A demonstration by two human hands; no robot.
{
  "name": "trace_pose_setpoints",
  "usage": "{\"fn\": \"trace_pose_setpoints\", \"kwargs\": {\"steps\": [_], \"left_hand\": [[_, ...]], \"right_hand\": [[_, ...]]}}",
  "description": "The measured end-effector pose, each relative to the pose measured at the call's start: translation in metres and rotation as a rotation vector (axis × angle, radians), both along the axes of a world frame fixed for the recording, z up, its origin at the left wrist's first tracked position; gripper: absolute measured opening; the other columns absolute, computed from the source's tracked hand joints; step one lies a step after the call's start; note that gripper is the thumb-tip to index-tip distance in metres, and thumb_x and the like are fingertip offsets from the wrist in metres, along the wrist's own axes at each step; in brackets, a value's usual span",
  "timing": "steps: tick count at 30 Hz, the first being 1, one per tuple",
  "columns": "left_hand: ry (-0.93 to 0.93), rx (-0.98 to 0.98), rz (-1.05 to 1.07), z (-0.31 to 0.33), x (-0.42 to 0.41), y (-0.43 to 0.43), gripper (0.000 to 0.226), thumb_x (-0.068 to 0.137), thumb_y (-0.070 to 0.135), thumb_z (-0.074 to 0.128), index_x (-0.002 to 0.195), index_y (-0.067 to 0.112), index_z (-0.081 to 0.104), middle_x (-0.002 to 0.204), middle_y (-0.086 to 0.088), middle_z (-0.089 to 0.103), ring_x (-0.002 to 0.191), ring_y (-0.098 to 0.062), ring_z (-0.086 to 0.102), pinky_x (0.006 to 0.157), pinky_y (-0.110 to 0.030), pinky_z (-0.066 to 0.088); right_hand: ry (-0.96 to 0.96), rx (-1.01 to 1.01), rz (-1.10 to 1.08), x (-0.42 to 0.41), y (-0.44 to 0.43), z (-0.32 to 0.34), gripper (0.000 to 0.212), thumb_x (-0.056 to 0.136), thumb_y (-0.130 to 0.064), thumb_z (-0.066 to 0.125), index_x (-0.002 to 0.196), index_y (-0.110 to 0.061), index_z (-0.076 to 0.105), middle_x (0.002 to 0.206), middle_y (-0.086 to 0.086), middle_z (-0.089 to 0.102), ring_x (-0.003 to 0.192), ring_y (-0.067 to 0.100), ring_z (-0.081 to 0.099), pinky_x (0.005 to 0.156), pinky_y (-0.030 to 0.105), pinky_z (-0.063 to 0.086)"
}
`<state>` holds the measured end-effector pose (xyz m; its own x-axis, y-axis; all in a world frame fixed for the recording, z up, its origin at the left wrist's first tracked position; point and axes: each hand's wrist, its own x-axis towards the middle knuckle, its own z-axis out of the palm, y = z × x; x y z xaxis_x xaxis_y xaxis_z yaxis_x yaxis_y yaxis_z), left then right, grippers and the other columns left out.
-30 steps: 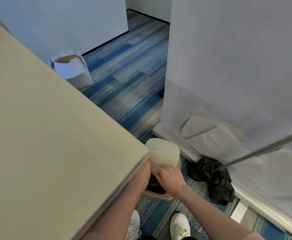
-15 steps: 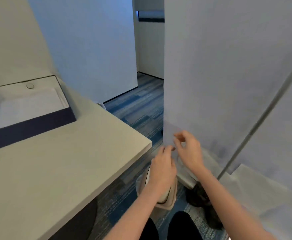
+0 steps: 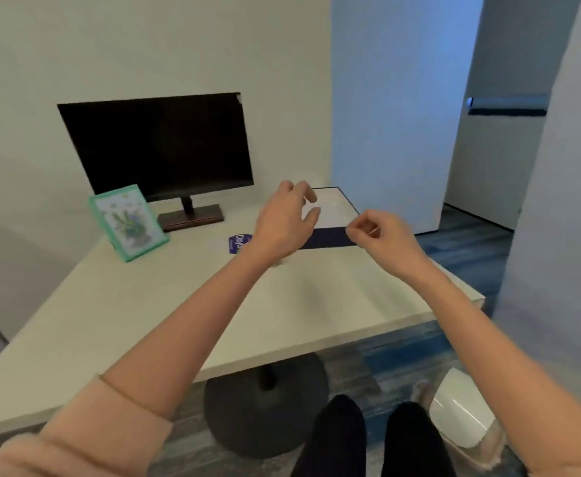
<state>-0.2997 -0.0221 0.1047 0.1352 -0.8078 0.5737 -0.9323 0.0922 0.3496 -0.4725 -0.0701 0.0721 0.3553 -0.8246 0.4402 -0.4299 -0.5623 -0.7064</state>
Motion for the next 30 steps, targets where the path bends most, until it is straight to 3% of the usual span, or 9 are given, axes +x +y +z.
{"fn": "trace_pose_setpoints", "kwargs": {"steps": [2,6,10,17,24,30], "left_hand": [[-0.034,0.031,0.127,0.001,0.045,0.02,0.016,0.092,0.035,0.053,0.103,0.024,0.058,0.099,0.006,0.059,0.093,-0.013,0.06,0.092,-0.038,0.039],[0.072,0.111,0.273,-0.017,0.113,0.069,0.01,0.089,0.036,0.057,0.092,0.027,0.059,0.086,0.011,0.064,0.086,-0.009,0.058,0.093,-0.039,0.028],[0.19,0.211,0.344,-0.049,0.162,0.108,0.008,0.087,0.033,0.062,0.091,0.025,0.062,0.087,0.006,0.065,0.087,-0.011,0.059,0.087,-0.035,0.03],[0.385,0.339,0.444,-0.099,0.224,0.152,0.003,0.083,0.029,0.065,0.081,0.027,0.066,0.07,0.011,0.061,0.072,-0.008,0.057,0.096,-0.043,0.042],[0.409,0.332,0.448,-0.126,0.247,0.173,0.004,0.084,0.028,0.063,0.08,0.028,0.065,0.071,0.008,0.064,0.072,-0.012,0.058,0.094,-0.047,0.045],[0.398,0.289,0.391,-0.134,0.25,0.175,0.009,0.086,0.026,0.063,0.079,0.032,0.063,0.073,0.009,0.064,0.074,-0.007,0.06,0.095,-0.048,0.043]], "right_hand": [[0.045,0.041,0.09,0.036,0.01,-0.007,0.008,0.089,-0.026,0.062,0.083,-0.02,0.064,0.079,-0.007,0.064,0.074,0.009,0.058,0.071,0.027,0.046],[0.143,0.103,0.26,0.105,0.032,-0.025,0.011,0.088,-0.026,0.063,0.082,-0.018,0.063,0.084,0.0,0.066,0.075,0.01,0.057,0.067,0.023,0.044],[0.243,0.186,0.412,0.163,0.049,-0.051,0.008,0.085,-0.022,0.065,0.086,-0.016,0.069,0.088,-0.001,0.069,0.084,0.012,0.061,0.078,0.028,0.05],[0.381,0.183,0.599,0.232,0.066,-0.089,0.009,0.08,-0.021,0.07,0.087,-0.018,0.072,0.092,0.002,0.066,0.078,0.009,0.057,0.076,0.025,0.047],[0.507,0.067,0.71,0.266,0.065,-0.106,0.011,0.076,-0.022,0.069,0.086,-0.024,0.07,0.077,-0.008,0.055,0.073,0.008,0.052,0.077,0.031,0.047],[0.546,0.049,0.752,0.274,0.061,-0.112,0.008,0.076,-0.024,0.07,0.08,-0.028,0.065,0.078,-0.007,0.056,0.073,0.008,0.052,0.076,0.03,0.046]]}}
